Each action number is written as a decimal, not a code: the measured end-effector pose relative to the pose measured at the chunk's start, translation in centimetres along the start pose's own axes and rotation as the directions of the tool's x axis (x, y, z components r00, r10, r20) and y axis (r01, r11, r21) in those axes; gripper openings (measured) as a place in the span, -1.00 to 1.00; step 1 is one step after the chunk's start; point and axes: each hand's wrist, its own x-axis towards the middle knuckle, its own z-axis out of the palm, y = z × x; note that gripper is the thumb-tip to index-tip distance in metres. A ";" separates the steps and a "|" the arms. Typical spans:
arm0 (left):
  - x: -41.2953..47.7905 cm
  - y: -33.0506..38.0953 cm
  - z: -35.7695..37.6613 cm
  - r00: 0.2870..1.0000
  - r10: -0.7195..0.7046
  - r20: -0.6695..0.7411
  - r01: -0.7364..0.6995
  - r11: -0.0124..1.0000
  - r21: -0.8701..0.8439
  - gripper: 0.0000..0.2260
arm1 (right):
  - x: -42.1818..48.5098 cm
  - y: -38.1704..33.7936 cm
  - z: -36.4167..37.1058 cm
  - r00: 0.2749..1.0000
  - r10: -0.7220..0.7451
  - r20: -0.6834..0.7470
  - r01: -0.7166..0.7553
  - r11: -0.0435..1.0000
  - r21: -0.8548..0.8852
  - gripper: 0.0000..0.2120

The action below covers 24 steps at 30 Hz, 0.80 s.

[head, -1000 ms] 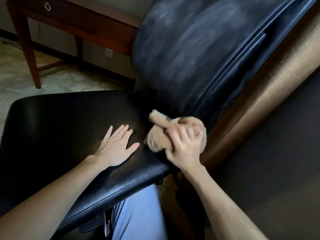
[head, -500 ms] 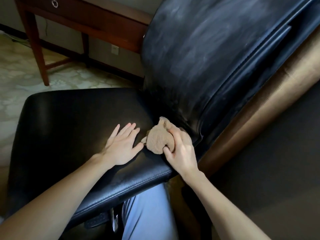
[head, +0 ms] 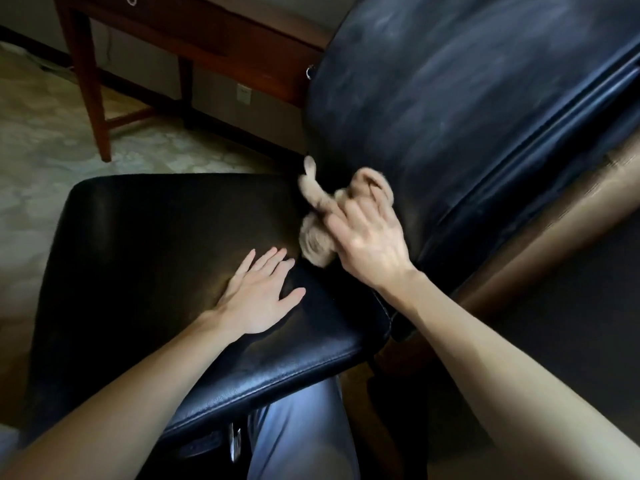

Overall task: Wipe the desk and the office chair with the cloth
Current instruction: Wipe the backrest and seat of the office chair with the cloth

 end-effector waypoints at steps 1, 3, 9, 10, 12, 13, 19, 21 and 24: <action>0.0 0.0 0.0 1.000 -0.002 -0.004 0.002 1.000 0.002 -0.37 | -1.4 -0.5 0.1 0.998 -0.011 0.060 0.011 1.000 -0.006 -0.84; -0.1 -0.1 -0.1 1.000 -0.006 -0.010 0.006 1.000 0.001 -0.37 | -4.1 -1.8 0.3 0.981 0.048 0.190 -0.052 0.998 0.016 -0.82; -0.3 0.2 -0.3 1.000 -0.008 -0.008 0.007 1.000 -0.025 -0.37 | -7.4 -4.1 0.3 0.845 0.408 0.346 -0.494 0.844 0.210 -0.61; -0.4 0.2 -0.3 1.000 -0.011 -0.008 0.011 1.000 -0.025 -0.37 | -7.5 -4.5 0.2 0.817 0.461 0.347 -0.558 0.783 0.274 -0.62; -0.5 0.1 -0.3 1.000 -0.010 0.001 0.010 1.000 -0.027 -0.37 | -7.5 -5.3 -0.1 0.731 0.585 0.351 -0.682 0.617 0.393 -0.63; -0.4 0.1 -0.3 1.000 -0.008 0.003 0.008 1.000 -0.026 -0.37 | -7.3 -5.5 -0.4 0.667 0.651 0.363 -0.739 0.518 0.429 -0.63; -0.4 -0.5 -0.2 1.000 0.019 -0.010 -0.020 1.000 -0.018 -0.39 | -6.1 -5.8 -4.4 0.829 0.428 0.360 -0.555 0.703 0.445 -0.63; -0.5 -0.7 -0.2 0.999 0.035 0.001 -0.035 0.999 -0.011 -0.38 | -6.3 -5.5 -5.5 0.987 0.090 0.133 -0.123 0.954 0.272 -0.74; -0.5 -1.1 0.0 0.999 0.033 0.012 -0.032 0.999 -0.031 -0.36 | -6.0 -3.4 -5.8 0.990 -0.143 -0.006 0.142 0.984 0.111 -0.85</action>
